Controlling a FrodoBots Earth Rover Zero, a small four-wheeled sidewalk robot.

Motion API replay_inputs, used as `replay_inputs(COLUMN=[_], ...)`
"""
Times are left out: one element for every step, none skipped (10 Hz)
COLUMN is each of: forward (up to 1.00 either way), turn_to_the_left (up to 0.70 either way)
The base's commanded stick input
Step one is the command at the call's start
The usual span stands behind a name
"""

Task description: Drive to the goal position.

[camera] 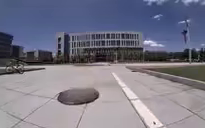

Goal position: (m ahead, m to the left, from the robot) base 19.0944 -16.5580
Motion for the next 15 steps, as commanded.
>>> replay_inputs(forward=[0.5, 0.5, 0.5, 0.5, 0.5, 0.5, 0.5, 0.5, 0.5, 0.5, 0.5, 0.5, 0.5, 0.5, 0.5], turn_to_the_left=[0.0, 0.0, 0.0, 0.0, 0.0, 0.0, 0.0, 0.0, 0.0, 0.0, 0.0, 0.0, 0.0, 0.0, 0.0])
